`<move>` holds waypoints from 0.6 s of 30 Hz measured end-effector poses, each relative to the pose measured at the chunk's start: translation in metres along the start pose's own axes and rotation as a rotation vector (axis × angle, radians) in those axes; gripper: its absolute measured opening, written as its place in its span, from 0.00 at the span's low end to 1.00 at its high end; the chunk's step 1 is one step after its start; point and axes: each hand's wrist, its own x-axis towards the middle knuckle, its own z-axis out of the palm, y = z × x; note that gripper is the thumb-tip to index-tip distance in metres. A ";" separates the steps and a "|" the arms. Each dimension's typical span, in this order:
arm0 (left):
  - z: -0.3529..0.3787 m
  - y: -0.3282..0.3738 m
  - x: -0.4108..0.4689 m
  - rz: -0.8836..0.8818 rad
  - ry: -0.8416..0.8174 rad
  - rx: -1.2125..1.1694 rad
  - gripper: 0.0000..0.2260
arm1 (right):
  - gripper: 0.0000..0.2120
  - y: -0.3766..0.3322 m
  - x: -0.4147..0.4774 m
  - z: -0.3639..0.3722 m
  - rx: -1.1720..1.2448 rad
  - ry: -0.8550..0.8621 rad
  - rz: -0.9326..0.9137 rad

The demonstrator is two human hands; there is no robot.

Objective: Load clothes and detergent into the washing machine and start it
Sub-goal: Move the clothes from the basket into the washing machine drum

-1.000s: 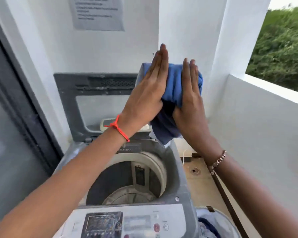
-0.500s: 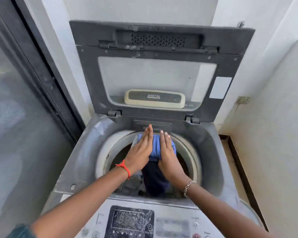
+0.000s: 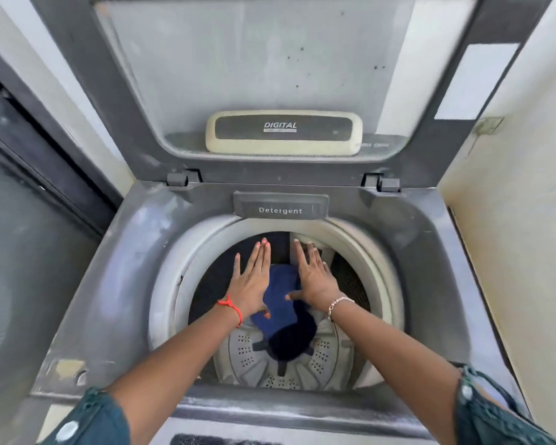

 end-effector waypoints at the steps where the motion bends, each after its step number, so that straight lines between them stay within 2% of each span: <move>1: -0.005 0.005 -0.002 0.020 0.027 -0.029 0.62 | 0.54 0.003 -0.005 -0.006 -0.020 0.007 -0.009; 3: -0.021 0.020 -0.007 0.072 0.098 -0.124 0.61 | 0.51 0.007 -0.020 -0.025 0.001 0.033 -0.023; 6: -0.056 0.059 -0.020 0.188 0.234 -0.309 0.53 | 0.46 0.015 -0.059 -0.065 0.167 0.130 -0.082; 9: -0.096 0.114 -0.036 0.354 0.378 -0.483 0.47 | 0.42 0.036 -0.120 -0.109 0.361 0.343 -0.184; 11: -0.122 0.157 -0.044 0.476 0.442 -0.578 0.47 | 0.38 0.063 -0.166 -0.134 0.460 0.558 -0.201; 13: -0.141 0.205 -0.044 0.588 0.481 -0.611 0.49 | 0.35 0.104 -0.201 -0.149 0.504 0.786 -0.168; 15: -0.150 0.255 -0.035 0.678 0.502 -0.597 0.48 | 0.33 0.154 -0.224 -0.149 0.518 0.937 -0.059; 18: -0.144 0.329 -0.009 0.765 0.456 -0.523 0.47 | 0.35 0.231 -0.247 -0.127 0.560 0.990 0.167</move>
